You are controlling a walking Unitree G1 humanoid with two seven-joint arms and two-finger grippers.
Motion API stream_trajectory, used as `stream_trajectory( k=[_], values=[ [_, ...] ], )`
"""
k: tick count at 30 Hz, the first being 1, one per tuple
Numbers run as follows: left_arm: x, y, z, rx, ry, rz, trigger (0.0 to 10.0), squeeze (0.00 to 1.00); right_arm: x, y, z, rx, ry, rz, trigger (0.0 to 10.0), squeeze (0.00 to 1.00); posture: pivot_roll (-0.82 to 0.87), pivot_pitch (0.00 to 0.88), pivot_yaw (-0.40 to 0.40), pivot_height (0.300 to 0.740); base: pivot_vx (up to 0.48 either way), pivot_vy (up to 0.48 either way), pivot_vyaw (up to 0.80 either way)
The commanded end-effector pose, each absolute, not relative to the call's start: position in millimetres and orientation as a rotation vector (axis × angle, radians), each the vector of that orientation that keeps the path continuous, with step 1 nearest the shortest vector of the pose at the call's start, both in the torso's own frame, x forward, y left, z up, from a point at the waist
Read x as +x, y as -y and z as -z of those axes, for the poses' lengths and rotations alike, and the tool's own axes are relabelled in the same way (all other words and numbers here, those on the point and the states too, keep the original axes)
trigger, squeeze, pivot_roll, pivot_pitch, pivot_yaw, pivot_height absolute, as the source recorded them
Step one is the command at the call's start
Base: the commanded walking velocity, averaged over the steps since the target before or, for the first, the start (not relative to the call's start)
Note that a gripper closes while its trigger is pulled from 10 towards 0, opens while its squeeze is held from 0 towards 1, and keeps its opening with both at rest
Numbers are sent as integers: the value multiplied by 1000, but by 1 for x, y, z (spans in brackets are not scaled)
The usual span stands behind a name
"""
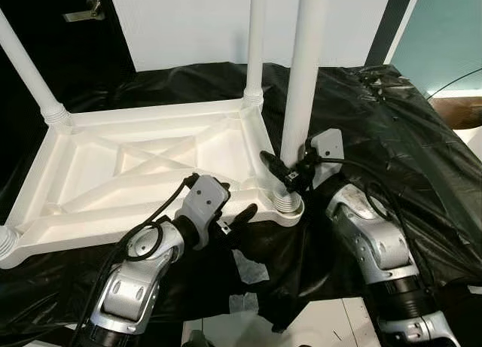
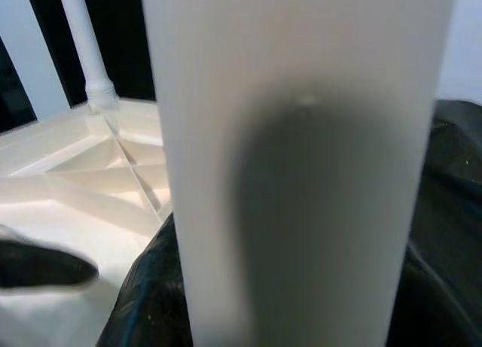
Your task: Building children table
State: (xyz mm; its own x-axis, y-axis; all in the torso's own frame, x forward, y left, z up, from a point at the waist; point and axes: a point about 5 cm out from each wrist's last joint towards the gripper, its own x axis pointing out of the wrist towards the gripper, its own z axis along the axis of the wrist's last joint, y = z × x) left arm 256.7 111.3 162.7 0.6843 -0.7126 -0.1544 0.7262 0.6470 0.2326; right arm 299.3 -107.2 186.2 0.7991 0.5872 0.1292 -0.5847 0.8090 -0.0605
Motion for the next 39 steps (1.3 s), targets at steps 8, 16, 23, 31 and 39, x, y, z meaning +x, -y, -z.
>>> stream_trajectory(
  k=[8, 16, 23, 31, 39],
  values=[
    [253, -116, -167, 290, -43, 783, 10000, 0, 294, 119, -175, -28, 75, -597, 10000, 0, 114, 74, -35, 740, 0, 0, 0],
    [254, -119, -170, 292, -52, 773, 10000, 0, 293, 121, -168, -34, 49, -581, 10000, 0, 116, 77, -28, 740, 0, 0, 0],
    [254, -120, -170, 291, -52, 764, 10000, 0, 287, 121, -162, -50, 53, -604, 10000, 0, 118, 79, -30, 740, 0, 0, 0],
    [254, -123, -172, 283, -54, 754, 10000, 0, 276, 125, -154, -37, 129, -644, 10000, 0, 117, 85, -22, 740, 0, 0, 0],
    [255, -124, -174, 278, -60, 750, 10000, 0, 272, 130, -141, 33, 119, -621, 10000, 0, 115, 91, -13, 740, 0, 0, 0]
  ],
)
